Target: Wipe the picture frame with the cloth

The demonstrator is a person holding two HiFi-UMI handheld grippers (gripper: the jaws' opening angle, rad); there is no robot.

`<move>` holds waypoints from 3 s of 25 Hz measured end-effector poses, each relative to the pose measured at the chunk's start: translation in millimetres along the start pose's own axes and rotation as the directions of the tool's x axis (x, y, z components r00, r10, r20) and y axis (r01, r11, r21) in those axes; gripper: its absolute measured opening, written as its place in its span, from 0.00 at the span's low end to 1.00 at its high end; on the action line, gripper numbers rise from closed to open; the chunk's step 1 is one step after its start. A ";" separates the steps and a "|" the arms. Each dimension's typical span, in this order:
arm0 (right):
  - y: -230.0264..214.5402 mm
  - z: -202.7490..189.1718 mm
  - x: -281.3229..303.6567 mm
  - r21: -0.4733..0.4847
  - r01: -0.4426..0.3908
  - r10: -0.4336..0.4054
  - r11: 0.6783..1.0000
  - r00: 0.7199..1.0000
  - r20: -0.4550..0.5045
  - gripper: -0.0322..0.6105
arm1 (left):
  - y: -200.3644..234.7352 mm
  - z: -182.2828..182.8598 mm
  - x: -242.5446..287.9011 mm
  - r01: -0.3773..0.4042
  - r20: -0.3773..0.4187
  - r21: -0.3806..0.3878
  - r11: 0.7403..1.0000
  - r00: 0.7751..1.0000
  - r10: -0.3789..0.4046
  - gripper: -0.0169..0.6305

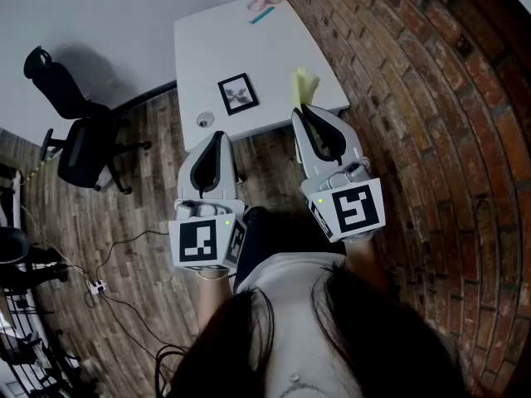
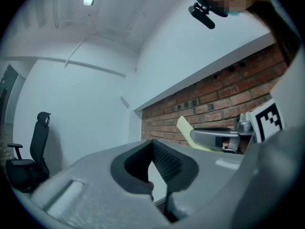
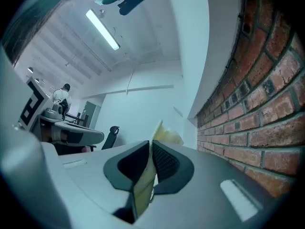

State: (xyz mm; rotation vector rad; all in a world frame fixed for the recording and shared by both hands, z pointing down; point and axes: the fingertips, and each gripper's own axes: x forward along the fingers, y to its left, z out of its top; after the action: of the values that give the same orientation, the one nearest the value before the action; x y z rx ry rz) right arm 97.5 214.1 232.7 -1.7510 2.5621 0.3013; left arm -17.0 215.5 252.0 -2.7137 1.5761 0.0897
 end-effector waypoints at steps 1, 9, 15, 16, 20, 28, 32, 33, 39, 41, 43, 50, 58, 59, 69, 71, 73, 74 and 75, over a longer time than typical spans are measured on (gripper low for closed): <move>-0.5 -0.2 3.1 0.003 0.003 -0.003 1.000 1.000 0.002 0.09 | 2.6 -0.5 2.3 0.000 -0.002 -0.001 1.000 1.000 0.000 0.03; -11.4 -3.4 29.5 0.072 0.018 -0.018 0.997 1.000 0.011 0.09 | 30.0 -4.4 24.8 -0.029 -0.021 -0.016 0.999 0.999 0.029 0.03; -17.8 -8.8 53.6 0.081 0.032 -0.032 0.996 0.999 -0.003 0.09 | 45.9 -5.0 44.2 -0.021 -0.036 -0.020 1.000 0.999 0.020 0.03; -18.6 -10.1 58.4 0.083 0.034 -0.033 0.996 0.999 -0.006 0.09 | 49.2 -6.2 47.8 -0.019 -0.041 -0.016 1.000 0.999 0.018 0.03; -17.0 -12.5 78.1 0.084 0.040 -0.038 0.996 0.999 -0.021 0.09 | 65.3 -7.7 59.5 -0.010 -0.056 -0.019 1.000 0.998 0.009 0.03; -16.6 -18.1 119.7 0.070 0.033 -0.029 0.997 0.998 -0.057 0.09 | 98.3 -8.4 89.1 0.001 -0.073 -0.048 0.999 0.997 -0.004 0.03; -17.7 -24.2 137.0 0.070 0.028 -0.023 0.997 0.997 -0.076 0.09 | 111.3 -14.6 102.9 0.010 -0.088 -0.077 0.997 0.996 -0.017 0.03; -17.7 -26.4 141.4 0.070 0.029 -0.023 0.997 0.996 -0.081 0.09 | 114.4 -16.7 106.0 0.014 -0.093 -0.083 0.996 0.995 -0.022 0.03; -10.3 -41.4 171.0 0.075 0.033 -0.024 0.997 0.993 -0.115 0.09 | 136.7 -30.4 122.9 0.059 -0.128 -0.131 0.990 0.989 -0.076 0.06; -8.0 -47.0 180.1 0.084 0.042 -0.031 0.996 0.992 -0.125 0.09 | 145.1 -35.0 127.1 0.071 -0.136 -0.144 0.987 0.986 -0.091 0.06; -5.4 -50.5 189.0 0.085 0.053 -0.042 0.995 0.990 -0.133 0.09 | 153.7 -39.3 131.6 0.085 -0.145 -0.152 0.985 0.984 -0.107 0.06; 3.1 -60.1 205.3 0.057 0.081 -0.070 0.995 0.982 -0.177 0.09 | 167.4 -60.3 146.5 0.148 -0.198 -0.187 0.971 0.963 -0.184 0.08; -10.6 -84.7 211.9 0.057 0.110 -0.092 0.992 0.964 -0.249 0.09 | 167.3 -98.4 165.2 0.168 -0.294 -0.256 0.952 0.924 -0.242 0.12; -13.5 -88.6 214.3 0.057 0.110 -0.092 0.992 0.962 -0.256 0.09 | 168.4 -105.1 168.7 0.162 -0.309 -0.265 0.950 0.919 -0.243 0.12; -39.9 -132.5 257.0 0.070 0.050 -0.025 0.996 0.944 -0.329 0.09 | 171.3 -187.8 199.0 0.081 -0.505 -0.340 0.937 0.825 -0.255 0.18; -43.6 -144.2 265.8 0.068 0.032 -0.006 0.997 0.937 -0.350 0.09 | 171.6 -205.1 201.5 0.061 -0.545 -0.350 0.935 0.798 -0.256 0.18; -47.1 -159.6 274.4 0.057 0.012 0.010 0.998 0.926 -0.378 0.09 | 170.3 -222.5 203.0 0.051 -0.583 -0.362 0.931 0.767 -0.269 0.18; -48.3 -169.1 277.5 0.051 0.001 0.019 0.999 0.918 -0.396 0.09 | 169.2 -231.2 202.8 0.043 -0.601 -0.372 0.927 0.751 -0.276 0.18; -49.4 -178.8 280.1 0.048 -0.010 0.029 0.999 0.910 -0.414 0.09 | 168.2 -239.7 202.5 0.031 -0.617 -0.382 0.924 0.735 -0.280 0.18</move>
State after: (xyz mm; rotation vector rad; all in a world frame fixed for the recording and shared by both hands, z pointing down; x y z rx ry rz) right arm 55.8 -91.9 365.1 -1.9532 2.8337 -0.1493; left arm -51.4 -51.0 485.7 -3.3971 1.5336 -0.7710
